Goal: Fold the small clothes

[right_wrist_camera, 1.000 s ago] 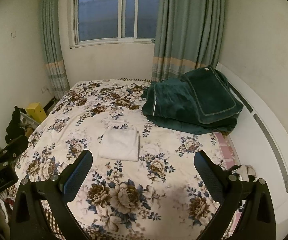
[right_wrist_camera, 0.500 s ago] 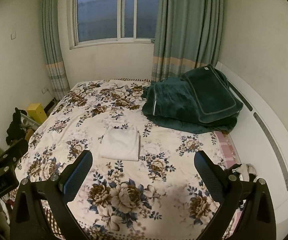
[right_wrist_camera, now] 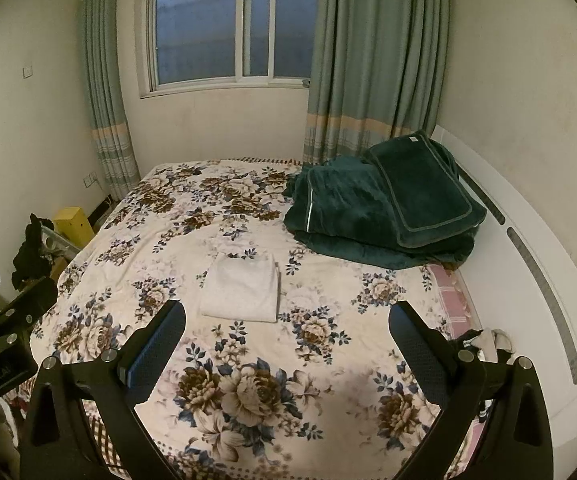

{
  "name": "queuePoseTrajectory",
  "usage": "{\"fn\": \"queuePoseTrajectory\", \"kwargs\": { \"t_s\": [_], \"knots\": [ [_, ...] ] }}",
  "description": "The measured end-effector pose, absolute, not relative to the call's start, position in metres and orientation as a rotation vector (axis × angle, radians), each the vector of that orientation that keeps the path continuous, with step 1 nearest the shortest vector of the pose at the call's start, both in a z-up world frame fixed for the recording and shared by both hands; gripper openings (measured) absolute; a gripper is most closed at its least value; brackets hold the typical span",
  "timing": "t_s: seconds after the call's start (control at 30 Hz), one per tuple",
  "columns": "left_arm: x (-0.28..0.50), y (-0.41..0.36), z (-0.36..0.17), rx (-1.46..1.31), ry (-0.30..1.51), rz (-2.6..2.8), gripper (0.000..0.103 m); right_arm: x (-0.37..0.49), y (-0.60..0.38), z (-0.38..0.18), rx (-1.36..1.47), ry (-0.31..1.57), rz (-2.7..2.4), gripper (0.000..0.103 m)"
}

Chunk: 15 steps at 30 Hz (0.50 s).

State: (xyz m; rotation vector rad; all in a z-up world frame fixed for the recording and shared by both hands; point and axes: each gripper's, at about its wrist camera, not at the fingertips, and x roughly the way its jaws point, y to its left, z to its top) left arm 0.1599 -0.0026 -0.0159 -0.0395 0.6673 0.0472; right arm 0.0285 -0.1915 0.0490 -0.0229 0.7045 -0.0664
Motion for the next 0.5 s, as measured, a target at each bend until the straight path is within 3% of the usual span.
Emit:
{"fn": "queuePoseTrajectory", "kwargs": {
  "t_s": [0.5],
  "knots": [
    [0.1591, -0.0023, -0.0167, -0.041, 0.668, 0.049, 0.103, 0.0288, -0.1914, 0.0483, -0.023, 0.703, -0.067, 0.103]
  ]
}}
